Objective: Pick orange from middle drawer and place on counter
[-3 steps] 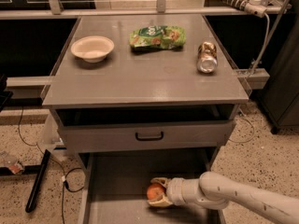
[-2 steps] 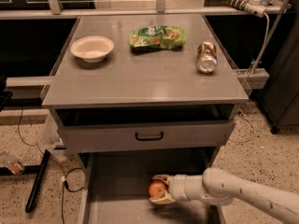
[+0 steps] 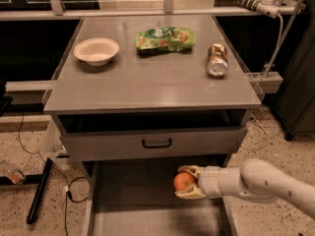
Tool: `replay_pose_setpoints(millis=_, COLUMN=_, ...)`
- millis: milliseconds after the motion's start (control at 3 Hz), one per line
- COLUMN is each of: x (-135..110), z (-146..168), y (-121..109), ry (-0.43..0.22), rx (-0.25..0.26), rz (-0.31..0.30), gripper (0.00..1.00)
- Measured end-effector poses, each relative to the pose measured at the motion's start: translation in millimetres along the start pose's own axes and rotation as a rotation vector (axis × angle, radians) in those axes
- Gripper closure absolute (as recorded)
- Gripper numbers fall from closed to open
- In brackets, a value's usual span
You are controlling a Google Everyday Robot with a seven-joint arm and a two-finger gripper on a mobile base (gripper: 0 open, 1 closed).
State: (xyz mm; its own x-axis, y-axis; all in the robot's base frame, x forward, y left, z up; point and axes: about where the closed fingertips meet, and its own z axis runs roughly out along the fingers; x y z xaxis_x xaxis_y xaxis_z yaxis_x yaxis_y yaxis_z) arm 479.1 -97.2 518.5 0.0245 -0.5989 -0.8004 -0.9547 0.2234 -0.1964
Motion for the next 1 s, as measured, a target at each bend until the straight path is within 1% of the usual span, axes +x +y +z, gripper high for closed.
replay_pose_setpoints(millis=333, x=-38.8, z=-78.0, y=-30.5, ry=0.042, rx=0.071, rz=-0.013, gripper=1.0)
replay_pose_setpoints(millis=667, x=-95.6, z=-149.8, y=-65.8, ry=0.08, rx=0.13, rz=-0.05, gripper=1.0)
replay_pose_setpoints(millis=1000, x=-159.6, z=-198.0, y=-100.7, ry=0.078, rx=0.144, rz=-0.103, gripper=1.0)
